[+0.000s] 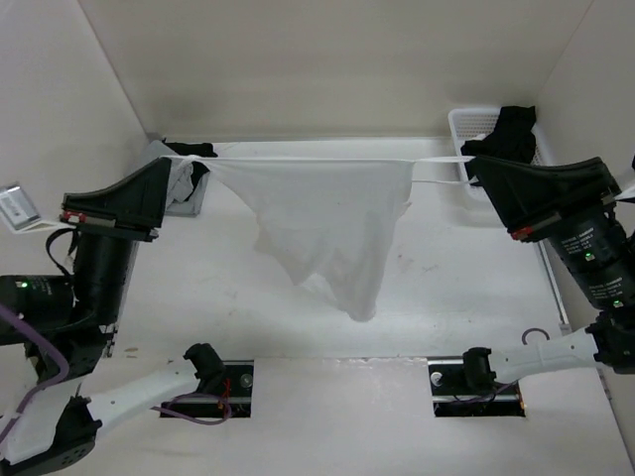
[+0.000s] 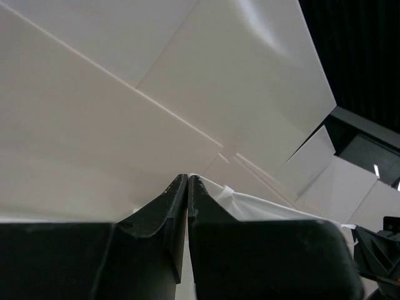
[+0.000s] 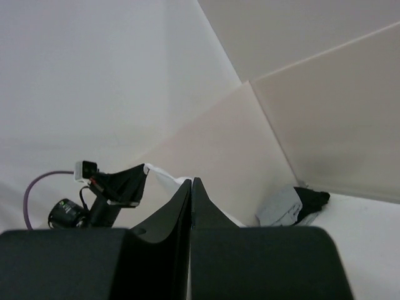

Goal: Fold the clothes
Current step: Flatten the tank top out

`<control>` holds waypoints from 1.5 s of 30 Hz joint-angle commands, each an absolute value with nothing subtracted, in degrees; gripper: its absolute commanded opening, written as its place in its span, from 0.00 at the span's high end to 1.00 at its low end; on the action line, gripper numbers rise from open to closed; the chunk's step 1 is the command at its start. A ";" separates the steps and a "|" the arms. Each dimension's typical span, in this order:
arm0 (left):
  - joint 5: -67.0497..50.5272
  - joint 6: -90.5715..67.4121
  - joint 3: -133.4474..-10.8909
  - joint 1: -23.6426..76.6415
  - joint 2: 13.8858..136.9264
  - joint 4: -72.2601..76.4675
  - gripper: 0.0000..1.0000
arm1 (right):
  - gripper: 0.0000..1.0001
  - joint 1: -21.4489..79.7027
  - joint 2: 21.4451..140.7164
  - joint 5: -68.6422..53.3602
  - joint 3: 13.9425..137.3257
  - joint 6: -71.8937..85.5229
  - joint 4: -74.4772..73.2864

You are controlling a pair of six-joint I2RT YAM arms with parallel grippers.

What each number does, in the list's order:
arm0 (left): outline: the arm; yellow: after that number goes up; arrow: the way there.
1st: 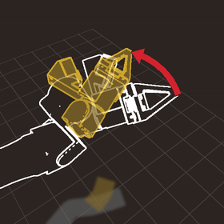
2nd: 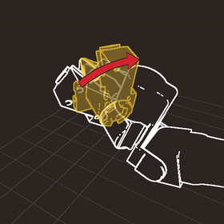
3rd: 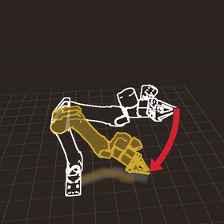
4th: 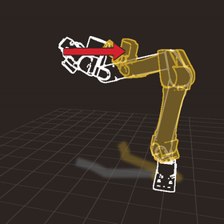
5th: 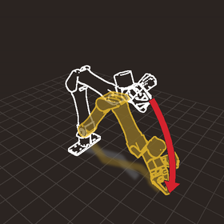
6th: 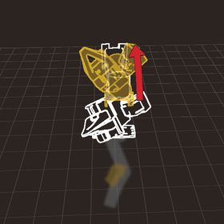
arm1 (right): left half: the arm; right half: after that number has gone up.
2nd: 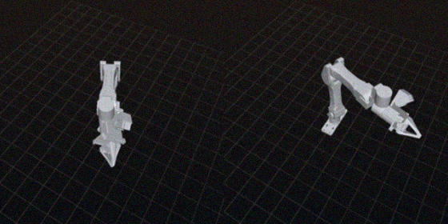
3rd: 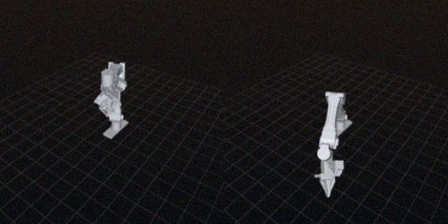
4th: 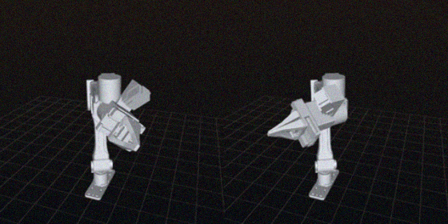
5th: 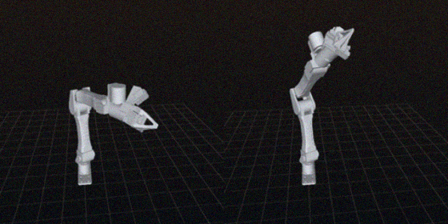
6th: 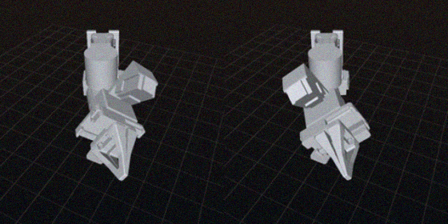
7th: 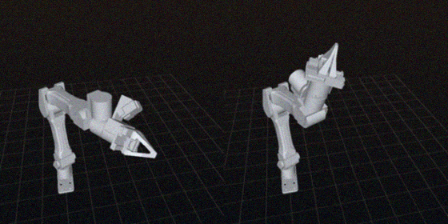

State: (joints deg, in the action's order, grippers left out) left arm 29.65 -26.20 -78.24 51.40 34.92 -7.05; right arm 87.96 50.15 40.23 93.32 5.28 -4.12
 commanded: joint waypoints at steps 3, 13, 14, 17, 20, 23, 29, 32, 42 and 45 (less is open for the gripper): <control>30.33 -23.37 -79.90 48.56 36.39 -5.98 0.98 | 1.00 94.43 55.19 50.79 94.93 -7.81 1.49; 35.32 -32.25 -54.96 48.21 34.89 -5.89 0.97 | 0.99 76.20 50.89 42.13 71.21 15.34 -5.70; 35.77 -33.21 -52.93 47.68 36.11 -5.54 0.97 | 0.99 70.24 51.32 37.05 69.19 19.38 -7.02; 34.90 -33.14 -50.28 41.30 45.05 -0.99 0.97 | 0.99 53.18 55.44 20.27 66.19 25.56 -6.60; 27.54 -34.36 -51.15 30.48 57.79 6.31 0.97 | 0.99 38.06 66.14 6.28 67.23 29.17 -2.48; 18.21 -37.61 -57.55 20.80 74.40 11.50 0.96 | 0.98 29.25 78.88 1.51 72.92 30.50 -0.44; 9.95 -37.18 -81.96 13.41 101.39 7.40 0.95 | 0.98 20.27 103.66 -3.34 97.32 32.16 -8.50; 6.42 -36.13 -91.82 11.65 109.14 2.56 0.78 | 0.87 18.42 113.62 -3.08 110.00 32.69 -13.87; 17.12 -38.14 -51.91 21.38 87.56 14.67 0.82 | 0.83 21.39 97.06 0.18 78.46 35.15 2.26; 21.08 -37.10 -41.43 26.39 81.93 13.72 0.91 | 0.98 24.82 88.97 0.44 63.42 38.49 9.12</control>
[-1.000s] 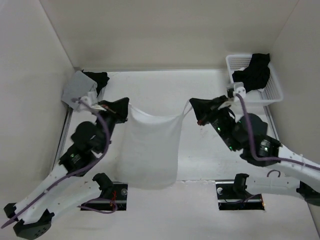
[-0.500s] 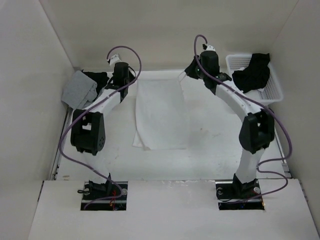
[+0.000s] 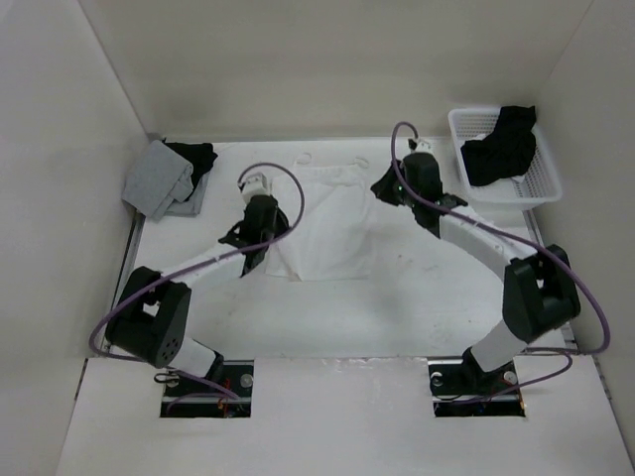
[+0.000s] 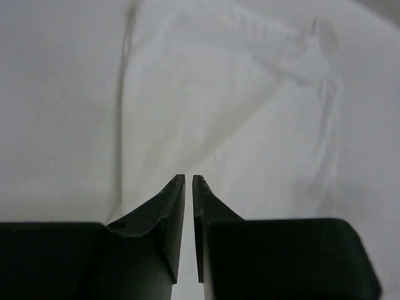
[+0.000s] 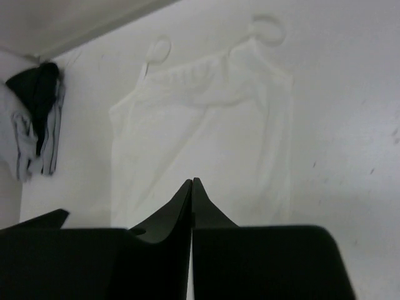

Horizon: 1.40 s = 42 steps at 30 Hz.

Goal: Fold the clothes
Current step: Flatten the tank top out

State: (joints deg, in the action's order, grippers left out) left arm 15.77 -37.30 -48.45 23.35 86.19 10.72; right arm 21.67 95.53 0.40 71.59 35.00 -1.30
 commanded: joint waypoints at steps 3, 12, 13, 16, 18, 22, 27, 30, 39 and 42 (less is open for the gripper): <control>22.67 -35.34 -35.43 29.74 77.18 10.30 0.92 | 0.98 28.07 83.07 0.44 52.59 39.72 13.35; 27.33 -36.21 -30.15 32.38 73.13 3.52 0.90 | 0.91 32.21 69.71 2.46 36.05 40.25 14.50; 27.59 -36.38 -29.80 32.73 72.69 3.08 0.89 | 0.90 32.30 68.57 2.72 34.90 40.17 14.24; 29.52 -37.35 -28.92 32.91 71.81 0.89 0.85 | 0.85 32.39 65.14 3.95 31.04 40.25 13.89; 30.23 -38.05 -27.87 32.91 71.28 0.35 0.80 | 0.83 32.39 63.55 4.39 28.75 40.43 13.89; 28.22 -39.02 -26.19 32.47 71.37 0.88 0.75 | 0.80 31.60 62.40 4.13 26.28 40.78 13.80; 25.23 -38.85 -26.02 31.25 73.56 2.28 0.72 | 0.79 31.42 62.67 4.13 25.40 40.78 14.06; 22.51 -38.85 -26.10 30.11 75.23 3.60 0.72 | 0.76 31.33 63.45 4.74 25.14 41.22 13.97; 14.78 -41.20 -26.10 28.08 69.48 6.95 0.99 | 0.61 27.55 75.64 4.24 28.55 43.06 12.91; 13.89 -43.06 -27.15 28.52 61.64 4.58 1.00 | 0.59 26.68 80.15 1.33 30.93 43.85 15.90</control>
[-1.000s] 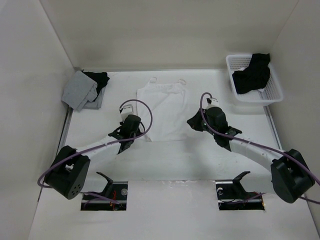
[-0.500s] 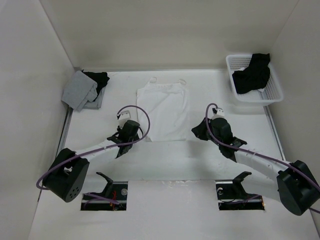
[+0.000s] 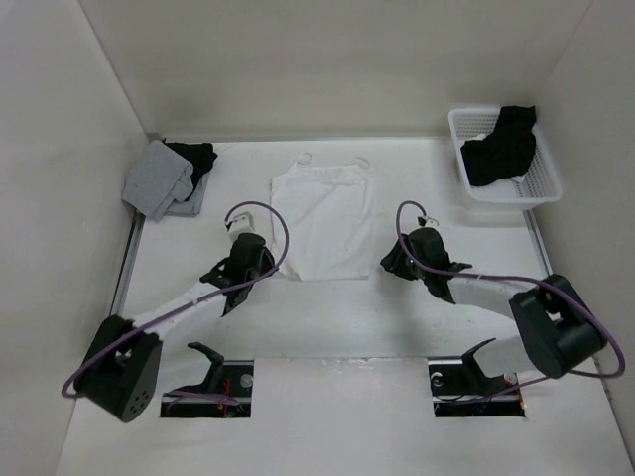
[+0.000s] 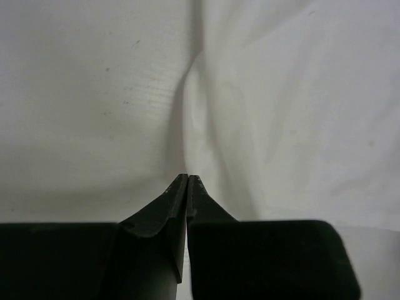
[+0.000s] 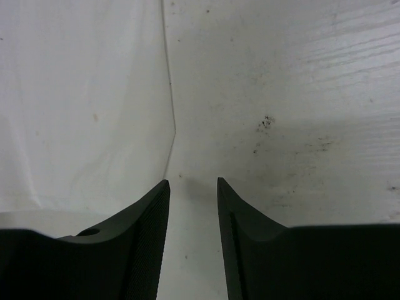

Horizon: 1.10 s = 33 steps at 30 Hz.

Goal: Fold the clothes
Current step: Flatten the tank top out

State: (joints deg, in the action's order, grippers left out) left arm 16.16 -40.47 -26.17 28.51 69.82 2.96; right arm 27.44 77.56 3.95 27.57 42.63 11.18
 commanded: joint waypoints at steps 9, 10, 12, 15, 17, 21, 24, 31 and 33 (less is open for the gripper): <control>12.75 -45.09 -29.88 27.29 46.32 -3.25 1.00 | 0.53 22.11 97.10 -0.17 44.89 47.63 19.95; 12.40 -45.09 -29.53 26.94 46.32 -2.99 1.00 | 0.57 21.84 99.29 -0.87 46.91 48.59 19.78; 11.08 -45.70 -28.74 25.80 47.28 -2.03 1.00 | 0.61 21.40 104.04 -4.37 51.13 50.61 20.13; 7.22 -47.63 -28.47 24.22 48.69 1.66 1.00 | 0.81 21.05 109.59 -9.48 56.76 52.99 22.40; 4.67 -48.43 -31.10 23.16 48.95 2.90 1.00 | 0.95 20.61 109.34 -10.10 58.00 53.70 23.37; 3.69 -47.81 -40.23 22.89 48.34 2.81 1.00 | 1.00 20.43 97.16 -10.81 56.08 50.63 21.19; 3.87 -48.34 -46.74 23.59 45.10 2.55 1.00 | 1.00 20.78 80.99 -9.85 51.95 46.85 15.75; 8.26 -47.99 -48.62 24.22 33.32 -2.63 1.00 | 0.99 22.72 48.01 -4.22 41.06 44.73 0.27; 8.44 -48.86 -45.28 23.51 32.43 -4.30 1.00 | 0.99 22.72 47.02 -3.96 37.28 45.87 0.09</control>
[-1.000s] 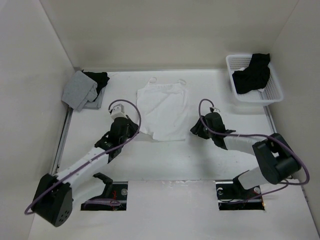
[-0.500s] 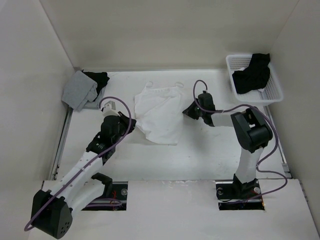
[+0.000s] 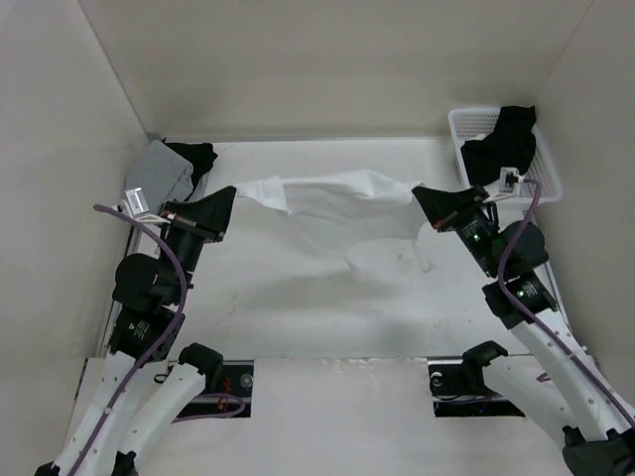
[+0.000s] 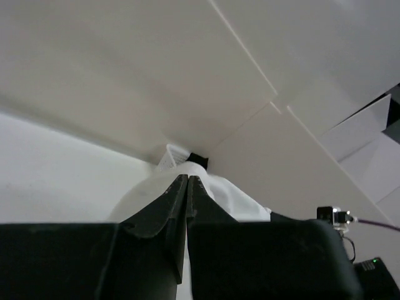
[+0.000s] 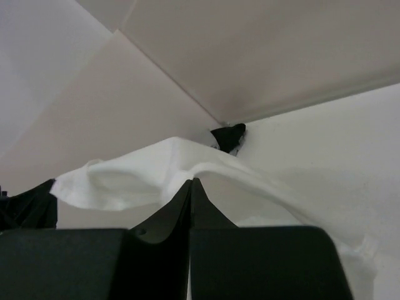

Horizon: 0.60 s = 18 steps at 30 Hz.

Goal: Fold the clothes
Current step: Flatten the tank top out

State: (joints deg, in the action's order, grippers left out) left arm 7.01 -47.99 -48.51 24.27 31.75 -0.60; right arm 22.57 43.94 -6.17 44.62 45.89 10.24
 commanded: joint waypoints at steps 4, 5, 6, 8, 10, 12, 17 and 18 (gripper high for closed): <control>8.26 -51.50 -38.25 23.42 31.90 -4.13 1.00 | 0.99 21.75 52.62 -3.43 32.79 47.02 5.34; 8.26 -51.85 -37.10 22.90 32.17 -3.96 1.00 | 0.99 20.53 55.34 -3.34 32.96 47.02 7.28; 8.17 -52.46 -35.70 21.94 32.95 -3.61 1.00 | 0.99 18.87 58.42 -3.86 34.00 46.93 8.86; 7.30 -53.96 -33.50 19.13 35.67 -1.16 1.00 | 0.99 17.54 65.01 -5.00 38.56 46.32 11.94; 2.66 -56.06 -34.27 16.75 40.14 2.62 1.00 | 1.00 17.01 70.55 -7.46 46.01 46.14 12.22; -1.74 -57.83 -38.56 16.13 43.23 5.96 1.00 | 1.00 17.27 73.03 -9.57 53.93 45.53 10.38; 0.25 -53.36 -49.21 20.25 39.65 4.14 1.00 | 1.00 18.23 67.78 -9.67 66.97 42.10 1.50; 1.13 -52.65 -49.48 20.87 37.81 2.91 1.00 | 0.99 18.41 65.59 -10.19 66.45 42.19 0.54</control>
